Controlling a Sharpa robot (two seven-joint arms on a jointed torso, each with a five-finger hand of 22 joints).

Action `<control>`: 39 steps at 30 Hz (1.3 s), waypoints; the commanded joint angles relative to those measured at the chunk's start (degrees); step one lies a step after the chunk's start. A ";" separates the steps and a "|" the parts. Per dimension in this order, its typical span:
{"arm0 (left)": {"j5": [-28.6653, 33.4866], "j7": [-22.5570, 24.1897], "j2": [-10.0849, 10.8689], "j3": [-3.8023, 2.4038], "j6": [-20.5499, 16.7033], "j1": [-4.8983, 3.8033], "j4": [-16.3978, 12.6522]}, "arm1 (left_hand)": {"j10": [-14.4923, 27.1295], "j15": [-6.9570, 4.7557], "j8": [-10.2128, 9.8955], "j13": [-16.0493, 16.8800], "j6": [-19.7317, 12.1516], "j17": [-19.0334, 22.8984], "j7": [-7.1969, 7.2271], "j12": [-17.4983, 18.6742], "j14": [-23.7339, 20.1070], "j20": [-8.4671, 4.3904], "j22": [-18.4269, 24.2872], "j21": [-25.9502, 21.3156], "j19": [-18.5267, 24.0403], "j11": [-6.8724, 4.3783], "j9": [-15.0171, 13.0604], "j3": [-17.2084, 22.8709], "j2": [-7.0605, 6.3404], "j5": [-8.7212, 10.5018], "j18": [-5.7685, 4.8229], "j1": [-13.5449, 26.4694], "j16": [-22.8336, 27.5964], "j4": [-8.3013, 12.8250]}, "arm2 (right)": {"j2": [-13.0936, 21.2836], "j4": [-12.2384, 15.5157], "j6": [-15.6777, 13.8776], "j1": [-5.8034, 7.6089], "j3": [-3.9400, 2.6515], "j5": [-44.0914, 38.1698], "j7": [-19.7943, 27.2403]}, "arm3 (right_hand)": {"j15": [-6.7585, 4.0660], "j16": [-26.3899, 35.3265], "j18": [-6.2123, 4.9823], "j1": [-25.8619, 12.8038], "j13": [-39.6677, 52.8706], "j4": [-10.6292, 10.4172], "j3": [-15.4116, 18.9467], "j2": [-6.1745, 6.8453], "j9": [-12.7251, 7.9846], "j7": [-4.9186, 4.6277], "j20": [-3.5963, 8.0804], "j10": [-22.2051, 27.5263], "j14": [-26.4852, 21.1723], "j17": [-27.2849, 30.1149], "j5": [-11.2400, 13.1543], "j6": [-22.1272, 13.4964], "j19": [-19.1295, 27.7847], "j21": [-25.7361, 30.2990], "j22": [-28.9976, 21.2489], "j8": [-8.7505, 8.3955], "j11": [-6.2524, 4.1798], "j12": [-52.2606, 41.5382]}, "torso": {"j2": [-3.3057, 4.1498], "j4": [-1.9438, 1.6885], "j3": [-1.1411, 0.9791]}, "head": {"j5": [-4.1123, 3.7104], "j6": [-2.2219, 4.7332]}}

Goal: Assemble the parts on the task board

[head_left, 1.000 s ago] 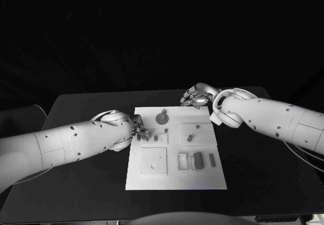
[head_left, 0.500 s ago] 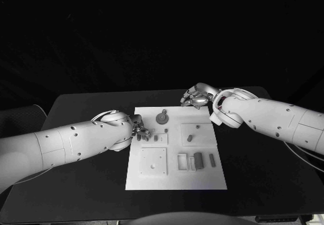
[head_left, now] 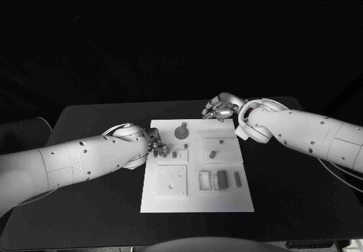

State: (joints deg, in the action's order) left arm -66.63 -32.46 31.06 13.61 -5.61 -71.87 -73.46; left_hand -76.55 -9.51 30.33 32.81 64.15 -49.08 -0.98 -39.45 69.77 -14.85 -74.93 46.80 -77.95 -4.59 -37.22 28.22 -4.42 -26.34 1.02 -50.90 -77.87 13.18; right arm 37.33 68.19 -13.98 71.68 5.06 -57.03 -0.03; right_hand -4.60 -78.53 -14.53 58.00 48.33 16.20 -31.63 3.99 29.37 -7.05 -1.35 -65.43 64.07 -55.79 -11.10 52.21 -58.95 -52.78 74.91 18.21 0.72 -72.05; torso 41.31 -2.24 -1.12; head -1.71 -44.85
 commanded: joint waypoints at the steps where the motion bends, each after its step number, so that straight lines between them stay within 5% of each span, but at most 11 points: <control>1: -0.35 -0.05 -0.16 -0.02 -0.30 0.02 -0.11 | -0.12 -1.34 0.39 -0.07 0.31 0.06 -0.01 -0.35 1.09 -0.42 -0.90 0.12 0.09 -0.32 -0.08 2.20 3.92 -0.27 3.60 -3.69 -0.30 1.89 | 0.00 0.10 0.55 -0.02 -0.02 -0.17 0.51 | -0.41 -0.10 -0.47 -0.66 0.03 -0.17 -0.23 0.10 0.08 -0.33 0.02 0.31 0.11 0.05 -0.18 0.00 -0.25 0.37 0.58 -0.35 0.19 0.02 | -0.02 0.01 -0.01 | -0.04 -0.02; 18: -0.29 0.22 -0.12 -0.02 0.23 0.02 -0.19 | -0.06 -1.31 0.47 -0.11 0.22 0.11 -0.04 -0.37 1.10 -0.36 -0.89 0.11 0.10 -0.29 -0.06 1.99 3.35 -0.03 3.54 -3.34 -0.26 1.72 | 0.06 0.29 0.62 -0.02 -0.02 -0.17 0.50 | -0.41 -0.11 -0.47 -0.69 0.02 -0.18 -0.23 0.10 0.11 -0.33 0.02 0.31 0.11 0.05 -0.19 0.00 -0.26 0.37 0.58 -0.36 0.19 0.02 | -0.01 -0.02 0.03 | -0.14 -0.05; 29: 0.23 0.55 -0.05 -0.02 1.23 0.02 -0.22 | 0.16 -1.26 0.68 -0.31 -0.38 0.20 -0.14 -0.50 0.99 -0.46 -0.85 -0.09 0.21 -0.23 0.09 -1.46 -0.28 0.75 3.60 0.53 -0.19 -0.31 | 0.09 0.29 0.62 -0.02 -0.02 -0.17 0.59 | -0.41 -0.11 -0.47 -0.78 0.02 -0.19 -0.17 0.23 0.13 -0.34 0.01 0.31 0.11 0.06 -0.17 -0.02 -0.25 0.37 0.59 -0.39 0.20 0.01 | -0.01 -0.03 0.00 | -0.14 -0.14; 39: 0.36 0.70 -0.02 -0.02 1.12 0.02 -0.20 | 0.38 -1.25 0.74 -0.36 -0.63 0.16 -0.16 -0.58 0.81 -0.53 -0.88 -0.19 0.41 -0.21 0.15 -3.22 -1.19 0.92 3.68 2.26 -0.21 -0.69 | 0.10 0.25 0.72 -0.02 -0.02 -0.17 0.57 | -0.41 -0.11 -0.47 -0.80 0.02 -0.19 -0.17 0.25 0.13 -0.34 0.01 0.31 0.11 0.06 -0.19 -0.05 -0.25 0.37 0.58 -0.42 0.20 0.01 | -0.02 0.00 0.00 | -0.14 -0.16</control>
State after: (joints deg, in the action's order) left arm -66.62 -32.36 31.13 13.61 -5.22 -71.86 -73.52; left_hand -76.41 -9.94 31.32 32.52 63.74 -48.93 -1.00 -39.66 70.33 -15.06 -74.90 46.80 -77.68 -4.57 -37.17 25.30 -5.37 -25.70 1.03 -49.19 -77.82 12.49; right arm 37.43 68.38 -13.97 71.68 5.06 -57.03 -0.01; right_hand -4.59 -78.53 -14.21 57.77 48.33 16.20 -31.63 4.22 29.41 -7.05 -1.35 -65.43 64.30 -55.80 -11.10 52.12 -58.95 -52.78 74.91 17.95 0.72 -72.05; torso 41.29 -2.24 -1.10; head -1.86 -45.03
